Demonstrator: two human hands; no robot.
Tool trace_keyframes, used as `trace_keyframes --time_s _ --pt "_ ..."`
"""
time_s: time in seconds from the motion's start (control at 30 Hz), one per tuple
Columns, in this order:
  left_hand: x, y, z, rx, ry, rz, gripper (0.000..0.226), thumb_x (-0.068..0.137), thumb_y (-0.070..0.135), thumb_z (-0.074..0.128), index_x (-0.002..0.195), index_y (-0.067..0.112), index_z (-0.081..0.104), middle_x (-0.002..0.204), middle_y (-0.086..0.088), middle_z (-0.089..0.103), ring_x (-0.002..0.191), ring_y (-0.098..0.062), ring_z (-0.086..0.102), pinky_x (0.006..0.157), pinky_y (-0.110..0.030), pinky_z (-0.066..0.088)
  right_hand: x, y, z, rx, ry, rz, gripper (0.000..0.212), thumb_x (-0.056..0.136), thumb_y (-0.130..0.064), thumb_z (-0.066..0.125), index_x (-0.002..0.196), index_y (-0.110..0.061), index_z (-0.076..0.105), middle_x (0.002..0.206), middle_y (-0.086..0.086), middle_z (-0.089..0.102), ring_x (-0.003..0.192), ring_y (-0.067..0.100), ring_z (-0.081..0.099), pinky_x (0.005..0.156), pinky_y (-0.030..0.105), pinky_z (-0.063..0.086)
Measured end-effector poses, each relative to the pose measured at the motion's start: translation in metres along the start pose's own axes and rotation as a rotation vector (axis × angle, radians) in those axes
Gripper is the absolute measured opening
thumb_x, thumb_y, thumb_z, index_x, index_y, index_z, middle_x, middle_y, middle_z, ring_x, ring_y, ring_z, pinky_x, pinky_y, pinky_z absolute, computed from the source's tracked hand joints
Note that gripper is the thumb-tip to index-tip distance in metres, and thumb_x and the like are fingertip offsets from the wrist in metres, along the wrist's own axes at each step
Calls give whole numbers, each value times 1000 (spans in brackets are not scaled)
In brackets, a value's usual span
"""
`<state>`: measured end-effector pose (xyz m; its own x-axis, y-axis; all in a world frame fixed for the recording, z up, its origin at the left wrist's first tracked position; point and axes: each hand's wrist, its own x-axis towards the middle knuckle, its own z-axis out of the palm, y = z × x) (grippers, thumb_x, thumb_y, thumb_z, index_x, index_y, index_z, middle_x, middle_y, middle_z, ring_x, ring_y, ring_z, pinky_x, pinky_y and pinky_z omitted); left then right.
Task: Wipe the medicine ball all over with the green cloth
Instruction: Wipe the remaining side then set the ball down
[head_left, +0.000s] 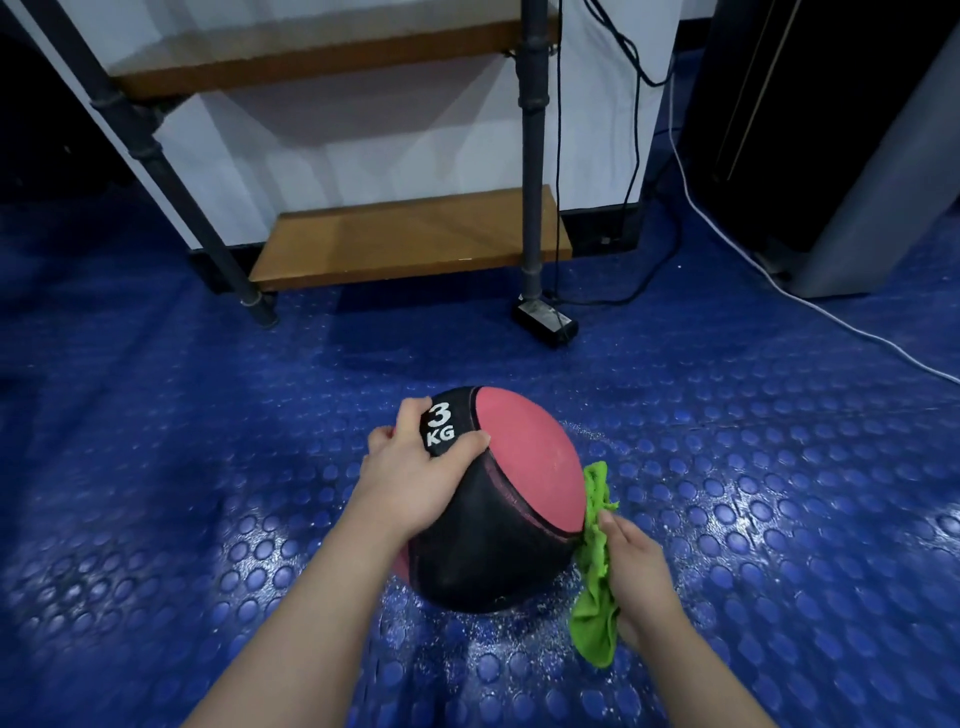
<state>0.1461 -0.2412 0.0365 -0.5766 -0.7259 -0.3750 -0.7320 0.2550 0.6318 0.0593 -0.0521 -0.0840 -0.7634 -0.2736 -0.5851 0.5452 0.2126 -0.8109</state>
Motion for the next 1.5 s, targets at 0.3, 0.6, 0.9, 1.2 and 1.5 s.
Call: trace_keyframes --time_s 0.3,0.6,0.9,1.2,1.5 --pt "3 -53 -22 -258 129 -36 75 89 78 32 154 43 19 156 9 35 145 -20 32 116 -43 25 5 -9 11 87 -39 -30 20 101 -26 46 110 -19 62 110 1 66 107 22 60 104 43 42" --pt "5 -101 -24 -636 67 -11 74 67 81 59 135 56 45 145 23 46 132 -4 46 116 -40 33 15 -30 58 196 -76 24 26 101 -26 45 95 -14 67 102 15 71 99 31 66 97 50 48" --pt "12 -99 -22 -767 -62 -93 81 61 87 64 125 38 64 126 10 67 119 -16 63 108 -46 43 11 -32 61 196 -37 87 30 101 -22 44 86 -6 66 85 18 70 80 30 65 86 49 52" --pt "6 -79 34 -878 -22 -18 82 58 89 64 125 42 62 130 12 64 121 -14 60 108 -47 44 17 -49 13 222 146 -78 26 91 -29 54 71 -16 63 79 11 58 74 22 50 72 38 42" --pt "5 -70 51 -845 -111 36 77 73 87 50 137 45 52 143 13 54 134 -14 49 114 -49 35 10 -60 -11 136 179 -245 34 94 -31 52 70 -10 62 72 8 50 69 19 44 69 36 38"
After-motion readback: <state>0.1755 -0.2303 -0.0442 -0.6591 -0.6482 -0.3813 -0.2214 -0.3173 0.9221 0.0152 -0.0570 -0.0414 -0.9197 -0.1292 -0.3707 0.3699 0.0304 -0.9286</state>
